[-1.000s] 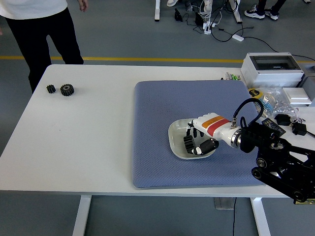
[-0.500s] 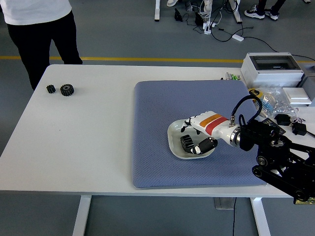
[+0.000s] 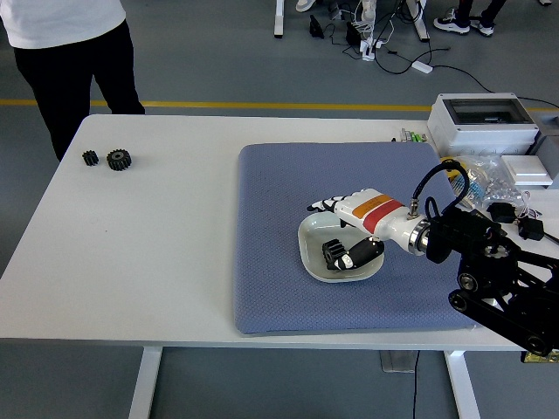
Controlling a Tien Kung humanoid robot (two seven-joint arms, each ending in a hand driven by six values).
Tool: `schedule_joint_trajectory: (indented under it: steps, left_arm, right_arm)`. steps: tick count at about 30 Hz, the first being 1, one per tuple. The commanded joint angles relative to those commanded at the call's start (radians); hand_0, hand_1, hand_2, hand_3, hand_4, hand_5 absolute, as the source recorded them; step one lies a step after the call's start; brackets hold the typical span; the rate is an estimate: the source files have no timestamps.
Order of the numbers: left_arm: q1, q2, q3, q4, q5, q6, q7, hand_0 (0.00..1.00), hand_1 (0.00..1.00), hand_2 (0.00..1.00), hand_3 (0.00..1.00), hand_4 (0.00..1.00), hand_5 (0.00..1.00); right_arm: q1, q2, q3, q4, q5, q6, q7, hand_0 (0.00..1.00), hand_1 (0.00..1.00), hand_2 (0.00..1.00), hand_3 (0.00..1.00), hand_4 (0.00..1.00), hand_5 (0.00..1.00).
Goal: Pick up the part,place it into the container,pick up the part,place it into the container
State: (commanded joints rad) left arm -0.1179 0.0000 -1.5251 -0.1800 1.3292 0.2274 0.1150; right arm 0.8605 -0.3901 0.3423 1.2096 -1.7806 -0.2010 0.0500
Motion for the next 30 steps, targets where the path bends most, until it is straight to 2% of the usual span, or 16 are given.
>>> schedule_joint_trajectory:
  steps: [1,2,4,6,7,8,13,14,19,20,24,30]
  left_arm:
    - [0.0,0.0,-0.001,0.0,0.001,0.0,0.0,0.717,0.689,0.666,0.556,0.647,0.583]
    - [0.0,0.0,-0.001,0.0,0.002,0.0,0.0,0.716,0.689,0.665,0.555,0.647,0.582]
    - [0.0,0.0,-0.001,0.0,0.003,0.0,0.001,0.716,0.689,0.665,0.555,0.647,0.582]
    - [0.0,0.0,-0.002,0.0,0.003,0.0,0.0,0.716,0.689,0.665,0.555,0.647,0.582]
    - [0.0,0.0,-0.003,0.0,0.002,0.0,0.0,0.716,0.689,0.665,0.555,0.647,0.582]
    - [0.0,0.0,-0.003,0.0,0.002,0.0,0.0,0.718,0.69,0.666,0.556,0.647,0.582]
    - [0.001,0.0,-0.003,0.0,0.001,0.0,0.0,0.718,0.69,0.666,0.556,0.647,0.582]
    - [0.001,0.0,-0.002,0.0,0.001,0.0,0.001,0.716,0.687,0.666,0.556,0.647,0.584]
    - [0.002,0.0,0.002,0.0,0.001,-0.001,0.002,0.716,0.687,0.666,0.556,0.647,0.584]
    - [0.002,0.0,0.002,0.0,0.001,-0.001,0.002,0.716,0.688,0.666,0.556,0.647,0.584]
    - [0.002,0.0,0.004,0.0,-0.001,0.0,0.002,0.716,0.688,0.666,0.556,0.647,0.584]
    - [0.003,0.0,0.007,0.0,-0.001,0.002,0.002,0.715,0.689,0.666,0.556,0.647,0.585]
  right_arm:
    - [-0.004,-0.003,0.005,0.008,0.014,-0.026,0.014,0.283,0.502,0.852,0.9,0.996,0.37]
    - [-0.009,-0.007,0.013,0.017,0.027,-0.054,0.029,0.232,0.42,0.566,0.502,0.728,0.243]
    - [-0.018,-0.015,0.033,0.029,0.039,-0.085,0.047,0.232,0.42,0.566,0.502,0.728,0.243]
    - [-0.028,-0.026,0.063,0.037,0.038,-0.086,0.043,0.232,0.42,0.566,0.502,0.728,0.243]
    - [-0.032,-0.034,0.085,0.04,0.029,-0.068,0.022,0.232,0.42,0.566,0.502,0.728,0.243]
    - [-0.034,-0.039,0.097,0.04,0.023,-0.059,0.012,0.271,0.458,0.637,0.563,0.855,0.319]
    - [-0.032,-0.067,0.161,-0.004,-0.032,0.03,-0.065,0.271,0.458,0.637,0.563,0.855,0.319]
    - [-0.029,-0.07,0.167,-0.03,-0.039,0.042,-0.073,0.552,0.625,0.756,0.68,0.936,0.35]
    - [-0.015,-0.071,0.148,-0.144,-0.032,0.072,-0.083,0.552,0.625,0.756,0.68,0.936,0.35]
    - [-0.015,-0.07,0.144,-0.159,-0.028,0.073,-0.08,0.704,0.693,0.784,0.708,0.959,0.36]
    - [-0.015,-0.054,0.117,-0.268,0.008,0.07,-0.062,0.704,0.693,0.784,0.708,0.959,0.36]
    - [-0.014,-0.037,0.083,-0.335,0.039,0.056,-0.043,0.72,0.703,0.784,0.712,0.96,0.359]
